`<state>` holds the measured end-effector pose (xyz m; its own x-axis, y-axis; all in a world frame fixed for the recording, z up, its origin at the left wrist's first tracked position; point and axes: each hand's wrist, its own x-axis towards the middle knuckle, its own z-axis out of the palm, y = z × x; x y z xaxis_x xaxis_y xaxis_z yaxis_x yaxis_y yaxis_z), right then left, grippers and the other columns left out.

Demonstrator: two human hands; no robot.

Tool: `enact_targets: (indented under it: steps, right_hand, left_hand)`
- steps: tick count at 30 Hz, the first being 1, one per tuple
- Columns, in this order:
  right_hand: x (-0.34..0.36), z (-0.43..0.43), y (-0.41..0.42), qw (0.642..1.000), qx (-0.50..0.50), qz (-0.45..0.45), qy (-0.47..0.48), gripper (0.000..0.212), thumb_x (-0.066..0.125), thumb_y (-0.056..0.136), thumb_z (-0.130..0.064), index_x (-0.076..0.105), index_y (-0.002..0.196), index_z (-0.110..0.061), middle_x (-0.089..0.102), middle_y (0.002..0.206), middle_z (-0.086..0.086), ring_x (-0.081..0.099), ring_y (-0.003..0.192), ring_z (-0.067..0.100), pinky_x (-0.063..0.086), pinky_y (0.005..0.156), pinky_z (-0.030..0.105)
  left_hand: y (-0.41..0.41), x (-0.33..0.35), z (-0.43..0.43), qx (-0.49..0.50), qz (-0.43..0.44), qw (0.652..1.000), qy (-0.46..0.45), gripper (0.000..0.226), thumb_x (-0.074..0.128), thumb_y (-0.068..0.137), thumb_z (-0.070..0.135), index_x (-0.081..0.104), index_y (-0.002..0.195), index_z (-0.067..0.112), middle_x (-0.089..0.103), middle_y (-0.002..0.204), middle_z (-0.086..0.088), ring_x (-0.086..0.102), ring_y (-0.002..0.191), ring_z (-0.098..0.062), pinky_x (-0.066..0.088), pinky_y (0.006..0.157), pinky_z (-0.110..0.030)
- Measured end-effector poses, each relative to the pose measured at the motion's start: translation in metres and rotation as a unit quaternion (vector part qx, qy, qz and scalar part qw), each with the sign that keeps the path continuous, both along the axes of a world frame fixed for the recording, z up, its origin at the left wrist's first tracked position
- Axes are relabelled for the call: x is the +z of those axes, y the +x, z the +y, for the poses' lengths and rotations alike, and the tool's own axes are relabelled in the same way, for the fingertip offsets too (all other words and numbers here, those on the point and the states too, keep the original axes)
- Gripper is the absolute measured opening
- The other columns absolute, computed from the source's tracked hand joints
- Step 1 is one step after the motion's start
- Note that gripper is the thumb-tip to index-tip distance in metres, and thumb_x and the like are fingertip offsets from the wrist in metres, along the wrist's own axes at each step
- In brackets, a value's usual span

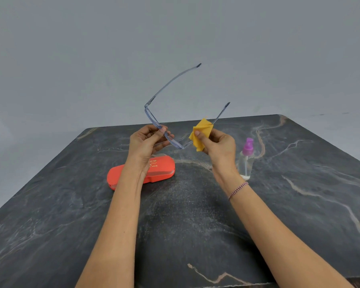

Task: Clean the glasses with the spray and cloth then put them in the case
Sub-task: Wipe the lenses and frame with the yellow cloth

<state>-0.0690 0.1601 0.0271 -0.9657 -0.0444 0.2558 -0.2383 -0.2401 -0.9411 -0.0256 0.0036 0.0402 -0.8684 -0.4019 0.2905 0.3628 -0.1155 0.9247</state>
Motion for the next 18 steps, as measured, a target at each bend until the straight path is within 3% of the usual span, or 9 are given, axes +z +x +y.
enact_targets:
  steps: [4,8,14,18]
  right_hand:
    - [-0.001,-0.004,0.004,0.999,0.020,0.000,0.027,0.008,0.074,0.078,-0.015,0.071,0.084,-0.018,0.073,0.083,0.006,0.070,0.080,0.019,0.058,0.073,0.037]
    - [0.008,0.003,0.005,0.998,-0.025,0.046,0.021,0.009,0.073,0.079,-0.016,0.070,0.081,-0.024,0.073,0.079,0.002,0.070,0.078,0.018,0.058,0.073,0.036]
    - [0.021,0.012,0.010,0.970,-0.132,0.185,0.086,0.006,0.071,0.081,-0.022,0.068,0.084,-0.025,0.067,0.072,-0.014,0.064,0.069,0.005,0.050,0.066,0.015]
    - [0.020,0.011,0.008,0.973,-0.134,0.174,0.073,0.006,0.071,0.081,-0.023,0.071,0.087,-0.021,0.069,0.073,-0.009,0.064,0.070,0.007,0.051,0.066,0.017]
  left_hand:
    - [0.002,0.001,-0.007,0.007,-0.015,1.000,0.019,0.007,0.060,0.088,0.006,0.065,0.087,0.010,0.072,0.066,0.002,0.071,0.068,-0.012,0.056,0.061,-0.022]
    - [0.006,0.000,-0.016,0.007,-0.027,0.999,0.022,0.009,0.060,0.088,0.009,0.067,0.090,0.013,0.072,0.068,0.004,0.071,0.070,-0.010,0.055,0.061,-0.020]
    - [0.011,0.000,-0.027,0.018,-0.031,0.999,0.001,0.012,0.059,0.088,0.010,0.069,0.092,0.014,0.072,0.070,0.005,0.071,0.071,-0.010,0.055,0.063,-0.020]
    - [0.011,0.000,-0.026,0.023,-0.026,0.999,-0.001,0.009,0.059,0.087,0.006,0.067,0.090,0.011,0.072,0.068,0.003,0.071,0.068,-0.011,0.056,0.061,-0.021]
